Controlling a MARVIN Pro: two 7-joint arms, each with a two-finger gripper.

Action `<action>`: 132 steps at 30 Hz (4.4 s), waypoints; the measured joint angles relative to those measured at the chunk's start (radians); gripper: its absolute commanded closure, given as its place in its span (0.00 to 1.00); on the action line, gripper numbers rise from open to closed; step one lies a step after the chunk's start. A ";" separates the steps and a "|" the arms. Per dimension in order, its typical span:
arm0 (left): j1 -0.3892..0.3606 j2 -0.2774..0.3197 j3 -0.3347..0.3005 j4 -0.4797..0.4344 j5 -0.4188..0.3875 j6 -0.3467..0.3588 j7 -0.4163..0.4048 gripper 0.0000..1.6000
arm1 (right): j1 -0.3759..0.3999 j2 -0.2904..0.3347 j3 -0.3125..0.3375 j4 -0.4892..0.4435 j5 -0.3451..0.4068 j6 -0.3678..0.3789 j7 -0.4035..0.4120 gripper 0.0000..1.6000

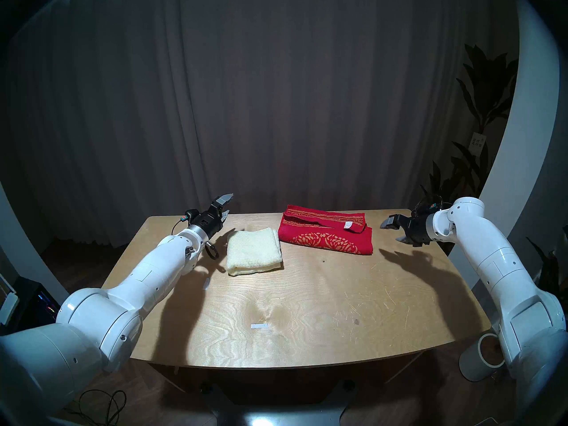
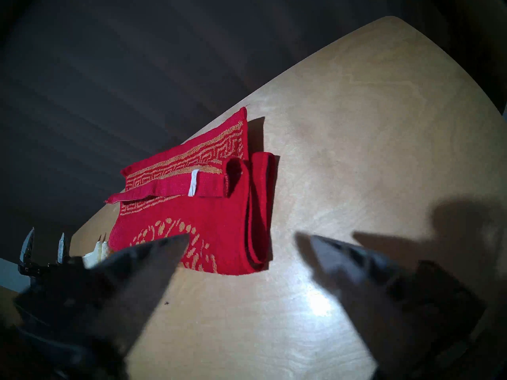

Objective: Fold each towel twice and stack them on table

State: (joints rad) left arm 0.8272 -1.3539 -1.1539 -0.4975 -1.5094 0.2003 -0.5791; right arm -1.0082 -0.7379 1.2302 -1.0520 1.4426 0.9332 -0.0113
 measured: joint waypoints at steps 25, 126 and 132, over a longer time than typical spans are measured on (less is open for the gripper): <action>0.067 0.019 0.003 -0.120 0.002 -0.006 -0.005 0.00 | -0.176 0.023 0.044 -0.118 0.089 0.009 -0.093 0.00; 0.521 0.238 -0.134 -1.001 -0.091 -0.008 0.911 0.00 | -0.369 -0.418 0.201 -0.363 0.154 -0.962 -0.635 0.00; 0.524 0.234 -0.134 -1.023 -0.086 -0.022 0.950 0.00 | -0.335 -0.421 0.186 -0.323 0.152 -0.944 -0.622 0.00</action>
State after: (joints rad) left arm 1.3508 -1.1197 -1.2874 -1.5200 -1.5952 0.1781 0.3713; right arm -1.3428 -1.1589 1.4164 -1.3753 1.5950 -0.0111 -0.6337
